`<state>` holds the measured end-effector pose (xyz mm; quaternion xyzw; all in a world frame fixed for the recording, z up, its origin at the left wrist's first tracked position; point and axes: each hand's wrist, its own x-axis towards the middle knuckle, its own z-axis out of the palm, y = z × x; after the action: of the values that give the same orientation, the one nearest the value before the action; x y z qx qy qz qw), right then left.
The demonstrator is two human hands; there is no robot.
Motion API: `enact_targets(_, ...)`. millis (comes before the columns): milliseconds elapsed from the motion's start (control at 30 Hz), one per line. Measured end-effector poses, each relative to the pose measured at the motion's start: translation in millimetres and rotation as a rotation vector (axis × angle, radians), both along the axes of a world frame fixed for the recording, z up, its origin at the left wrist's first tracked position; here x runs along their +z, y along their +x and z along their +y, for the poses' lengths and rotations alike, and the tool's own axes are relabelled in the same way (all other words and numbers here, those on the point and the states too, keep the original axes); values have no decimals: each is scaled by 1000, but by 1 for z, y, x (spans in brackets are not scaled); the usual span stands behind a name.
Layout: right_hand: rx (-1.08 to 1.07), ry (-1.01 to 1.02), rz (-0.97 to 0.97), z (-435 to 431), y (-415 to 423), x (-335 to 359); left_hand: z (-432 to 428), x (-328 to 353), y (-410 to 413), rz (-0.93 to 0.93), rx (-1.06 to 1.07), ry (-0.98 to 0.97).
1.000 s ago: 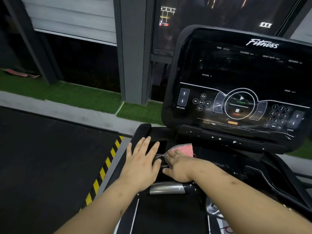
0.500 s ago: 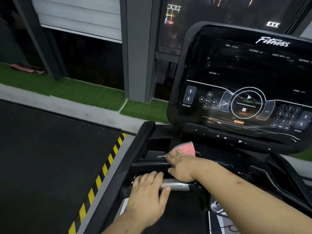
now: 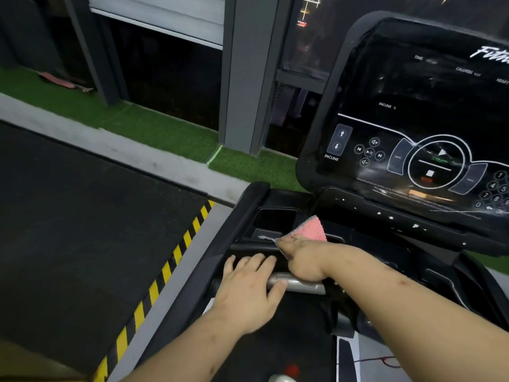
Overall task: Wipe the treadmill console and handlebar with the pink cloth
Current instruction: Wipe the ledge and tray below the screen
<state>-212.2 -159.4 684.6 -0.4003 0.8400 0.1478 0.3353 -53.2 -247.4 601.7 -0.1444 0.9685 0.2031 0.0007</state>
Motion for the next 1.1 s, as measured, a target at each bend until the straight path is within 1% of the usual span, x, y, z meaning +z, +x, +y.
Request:
enact_targets(233, -4, -45, -16, -5, 3, 4, -14, -2, 1, 33, 41, 8)
enact_targets(333, -18, -63, -34, -15, 6, 0, -24, -3, -2, 55, 87, 4)
enact_targets(533, 23, -111, -66, -42, 15, -12, -44, -7, 0, 78, 187, 48)
enact_targets(633, 88, -93, -15, -58, 22, -10, -57, -12, 4, 66, 234, 73)
enact_targets(733, 116, -82, -66, -72, 31, -8, -65, -16, 7, 51, 248, 66)
enact_targets(833, 134, -70, -37, -76, 36, -6, -67, -17, 5, 50, 240, 58)
enact_targets(1000, 142, -25, 44, -57, 21, -11, -62, -12, -1, 68, 214, 37)
enact_targets(1100, 113, 35, 50, -37, 8, 5, -58, -7, -9, 51, 196, 56)
